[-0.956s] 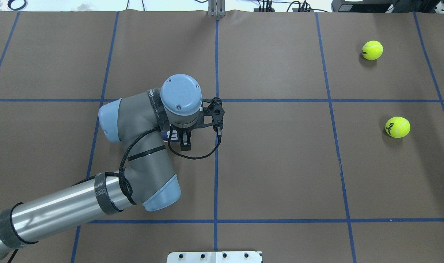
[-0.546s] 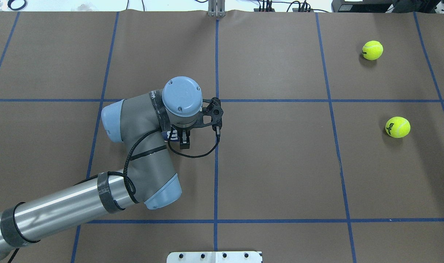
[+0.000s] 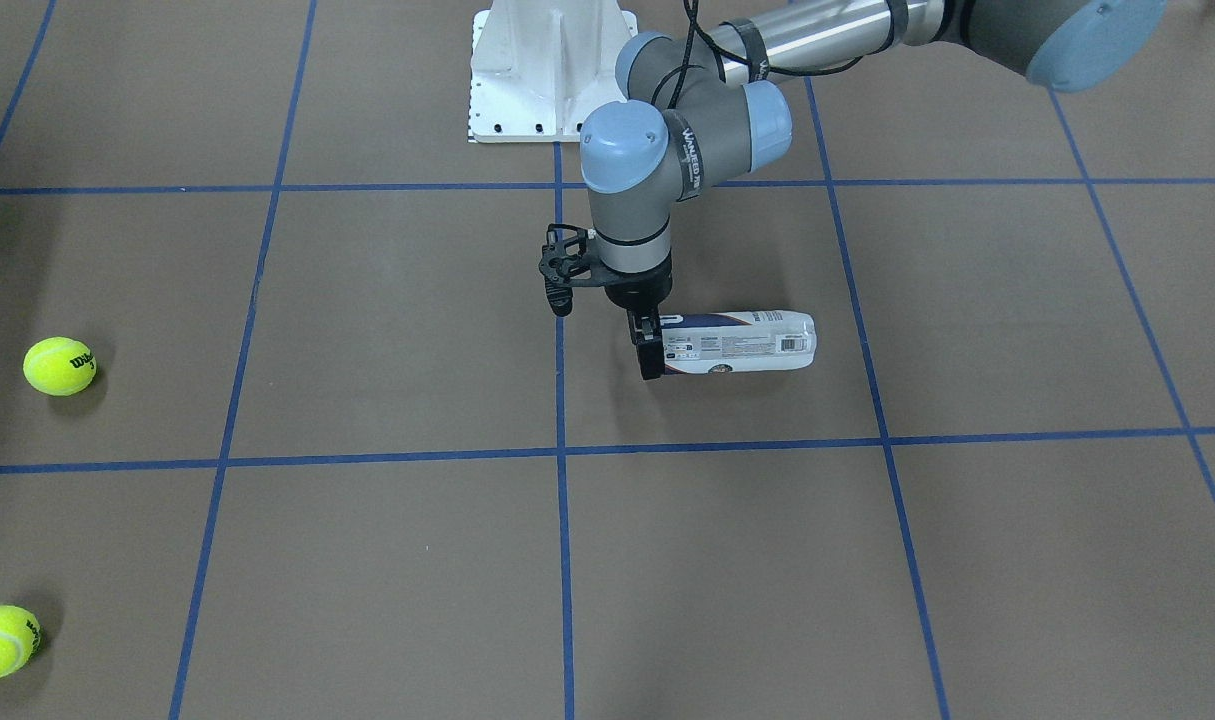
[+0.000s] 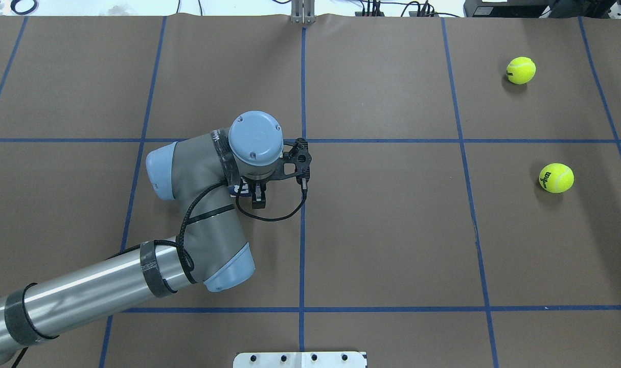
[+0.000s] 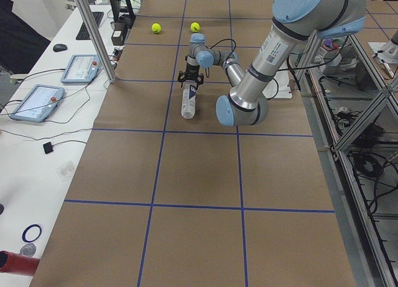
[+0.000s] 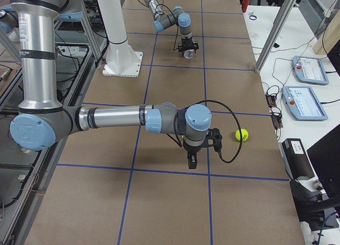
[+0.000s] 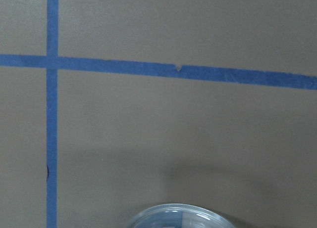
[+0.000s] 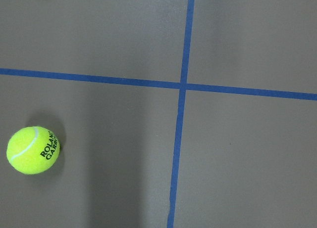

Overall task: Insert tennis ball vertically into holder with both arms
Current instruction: 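Lift the can with the left gripper and rotate it upright, then set the upright can on the table, open the left gripper and withdraw, then reach the right gripper down to the nearer yellow tennis ball and grasp it, then lift the ball with the right gripper while the left gripper regrasps the can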

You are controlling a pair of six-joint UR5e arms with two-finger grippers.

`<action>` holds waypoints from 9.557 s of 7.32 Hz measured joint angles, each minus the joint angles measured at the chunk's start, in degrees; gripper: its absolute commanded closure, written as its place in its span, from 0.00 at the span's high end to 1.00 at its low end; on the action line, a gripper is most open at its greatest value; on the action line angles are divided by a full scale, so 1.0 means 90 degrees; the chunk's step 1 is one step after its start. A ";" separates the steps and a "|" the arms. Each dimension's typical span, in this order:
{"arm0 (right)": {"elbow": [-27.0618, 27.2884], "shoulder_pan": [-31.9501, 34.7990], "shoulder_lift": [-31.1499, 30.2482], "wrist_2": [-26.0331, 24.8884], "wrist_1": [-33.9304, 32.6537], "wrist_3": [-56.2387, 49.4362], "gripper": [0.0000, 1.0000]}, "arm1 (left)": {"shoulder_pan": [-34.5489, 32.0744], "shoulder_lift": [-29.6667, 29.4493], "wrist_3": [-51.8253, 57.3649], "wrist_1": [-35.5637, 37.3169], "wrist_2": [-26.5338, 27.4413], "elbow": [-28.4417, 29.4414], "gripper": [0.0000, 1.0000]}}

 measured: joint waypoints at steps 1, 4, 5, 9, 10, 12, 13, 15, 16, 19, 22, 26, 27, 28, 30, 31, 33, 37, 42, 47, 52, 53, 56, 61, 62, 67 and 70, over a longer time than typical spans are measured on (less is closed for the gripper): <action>-0.0003 0.0000 0.0000 0.0000 0.0000 0.0000 0.99 | 0.0007 -0.0003 0.0002 -0.0001 0.0000 0.0020 0.99; -0.0005 0.0000 -0.0032 0.0085 -0.0009 0.0009 0.99 | 0.0015 -0.0021 -0.0004 0.0001 0.0000 0.0035 0.72; -0.0004 0.0000 -0.0048 0.0119 -0.0009 0.0009 0.99 | 0.0011 -0.0026 -0.0013 0.0003 0.0022 0.0034 0.63; 0.0001 0.0000 -0.0071 0.0146 -0.0010 0.0010 0.99 | -0.0104 -0.0058 -0.0059 0.0033 0.0187 -0.0367 0.60; 0.0017 0.0000 -0.0071 0.0146 -0.0010 0.0010 0.99 | -0.0181 -0.0058 -0.0209 0.0026 0.0192 -0.0681 0.60; 0.0073 0.0001 -0.0072 0.0148 -0.0010 0.0010 0.99 | -0.0309 -0.0045 -0.1037 -0.0326 0.0195 -0.1272 0.60; 0.0088 0.0006 -0.0072 0.0153 -0.0010 0.0010 0.99 | -0.0372 -0.0008 -0.1708 -0.0949 0.0198 -0.1452 0.60; 0.0096 0.0009 -0.0063 0.0150 -0.0004 0.0010 0.99 | -0.0470 0.0193 -0.3210 -0.2793 0.0303 -0.1562 0.60; 0.0100 0.0009 -0.0058 0.0148 -0.0002 0.0010 0.99 | -0.0484 0.0465 -0.3841 -0.4040 0.0527 -0.1565 0.58; 0.0167 0.0010 -0.0061 0.0146 -0.0007 0.0014 0.99 | -0.0477 0.1675 -0.4744 -0.7790 0.1032 -0.1431 0.57; 0.0219 0.0010 -0.0069 0.0160 -0.0002 0.0021 0.99 | -0.0336 0.1878 -0.4814 -1.0744 0.1502 0.0021 0.58; 0.0258 0.0010 -0.0072 0.0223 -0.0010 0.0029 0.99 | -0.0180 0.1536 -0.4797 -1.1621 0.1740 0.0998 0.58; 0.0256 0.0010 -0.0072 0.0224 -0.0010 0.0029 0.99 | -0.0140 0.1525 -0.4785 -1.1635 0.1746 0.1077 0.66; 0.0255 0.0010 -0.0072 0.0227 -0.0010 0.0029 0.99 | -0.0104 0.1519 -0.4780 -1.1639 0.1750 0.1112 0.74; 0.0250 0.0010 -0.0072 0.0233 -0.0010 0.0029 0.99 | -0.0081 0.1520 -0.4771 -1.1648 0.1757 0.1127 0.91; 0.0250 0.0010 -0.0072 0.0234 -0.0010 0.0030 0.99 | -0.0076 0.1522 -0.4767 -1.1650 0.1758 0.1129 0.99; 0.0243 0.0010 -0.0072 0.0234 -0.0010 0.0029 0.99 | -0.0071 0.1533 -0.4759 -1.1646 0.1758 0.1138 0.99; 0.0218 0.0010 -0.0072 0.0232 -0.0010 0.0029 0.99 | -0.0074 0.1517 -0.4780 -1.1646 0.1758 0.1082 0.99; 0.0296 0.0012 -0.0053 0.0242 -0.0006 0.0024 0.99 | -0.0388 0.1794 -0.4864 -1.1554 0.1740 0.0280 0.99; 0.0672 -0.0330 0.0041 0.0337 0.0295 0.1772 0.99 | -0.1075 0.3465 -0.5460 -1.1258 0.1410 -0.0320 0.99; 0.0753 -0.2146 0.0314 -0.0158 0.1103 0.2626 0.99 | -0.1044 0.3673 -0.6007 -1.0465 0.0904 -0.0223 0.99; 0.0601 -0.2354 0.0320 -0.0246 0.1414 0.2637 0.99 | -0.1041 0.3667 -0.6011 -1.0455 0.0900 -0.0192 0.99; -0.0131 -0.2913 0.0452 -0.0572 0.2270 0.2644 0.99 | -0.1038 0.3654 -0.6002 -1.0457 0.0899 -0.0074 0.99; -0.0594 -0.3509 0.0614 -0.1133 0.2357 0.2631 0.98 | -0.1037 0.3654 -0.5998 -1.0466 0.0899 -0.0064 0.99; -0.0678 -0.3554 0.0681 -0.1146 0.2356 0.2612 0.73 | -0.1037 0.3658 -0.5994 -1.0469 0.0899 -0.0063 0.99; -0.0767 -0.3576 0.0886 -0.1210 0.2342 0.2525 0.00 | -0.1033 0.3570 -0.5996 -1.0453 0.0899 -0.0007 0.99; -0.0536 -0.3073 0.1059 -0.0576 0.2264 0.2529 0.00 | -0.1021 0.3542 -0.5994 -1.0448 0.0899 0.0085 0.99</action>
